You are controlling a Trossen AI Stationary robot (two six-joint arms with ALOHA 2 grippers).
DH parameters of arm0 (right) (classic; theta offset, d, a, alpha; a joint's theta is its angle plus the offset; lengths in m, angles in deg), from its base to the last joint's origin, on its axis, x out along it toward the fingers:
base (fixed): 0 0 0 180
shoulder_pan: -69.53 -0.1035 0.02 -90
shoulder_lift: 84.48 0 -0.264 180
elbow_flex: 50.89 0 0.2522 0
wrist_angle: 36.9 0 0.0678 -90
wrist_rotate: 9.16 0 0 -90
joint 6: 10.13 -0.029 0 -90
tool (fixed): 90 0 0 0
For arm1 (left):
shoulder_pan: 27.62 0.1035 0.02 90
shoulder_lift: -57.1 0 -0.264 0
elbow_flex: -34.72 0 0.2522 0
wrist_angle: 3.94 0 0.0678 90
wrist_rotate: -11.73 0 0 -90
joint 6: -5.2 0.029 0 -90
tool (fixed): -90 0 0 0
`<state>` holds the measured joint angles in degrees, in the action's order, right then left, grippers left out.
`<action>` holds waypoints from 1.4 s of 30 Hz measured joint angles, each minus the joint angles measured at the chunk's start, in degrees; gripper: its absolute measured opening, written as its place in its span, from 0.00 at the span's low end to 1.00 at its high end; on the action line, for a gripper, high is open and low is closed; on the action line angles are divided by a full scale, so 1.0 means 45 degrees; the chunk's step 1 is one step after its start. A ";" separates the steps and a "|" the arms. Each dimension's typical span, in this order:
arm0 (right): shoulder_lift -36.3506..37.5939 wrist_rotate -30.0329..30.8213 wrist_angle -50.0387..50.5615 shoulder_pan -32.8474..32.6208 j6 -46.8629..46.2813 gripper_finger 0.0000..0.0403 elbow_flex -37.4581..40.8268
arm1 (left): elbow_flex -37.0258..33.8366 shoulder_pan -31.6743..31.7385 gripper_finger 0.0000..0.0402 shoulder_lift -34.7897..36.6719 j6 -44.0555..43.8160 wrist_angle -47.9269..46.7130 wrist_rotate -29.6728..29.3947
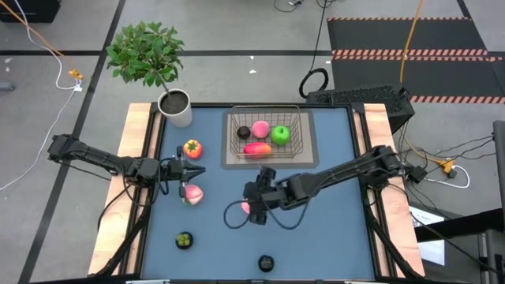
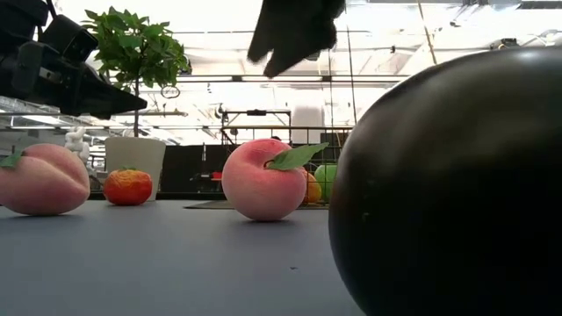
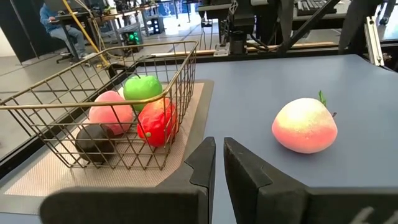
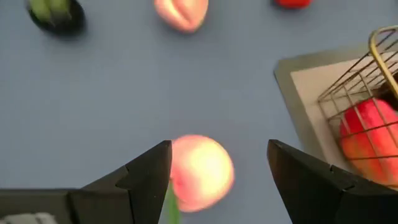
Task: Build produce basket
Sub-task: Put the right pink peach into the wire basket
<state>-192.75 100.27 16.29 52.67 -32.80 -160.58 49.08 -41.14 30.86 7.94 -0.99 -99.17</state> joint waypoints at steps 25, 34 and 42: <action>-0.1123 -0.2866 -0.1494 0.1395 0.1110 0.98 0.0758 | 0.0000 -0.0001 0.09 0.0000 0.0000 -0.0030 -0.0001; -0.1074 -0.3743 -0.3410 0.1903 0.1019 0.99 0.2516 | 0.0000 -0.0002 0.09 0.0000 0.0000 -0.0034 -0.0002; -0.1094 -0.5909 -0.4580 0.1923 0.1305 0.98 0.3579 | 0.0000 0.0000 0.09 0.0000 0.0000 -0.0038 -0.0002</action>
<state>-197.67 73.68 -4.32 61.32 -26.93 -144.48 49.08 -41.14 30.86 7.94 -1.16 -99.18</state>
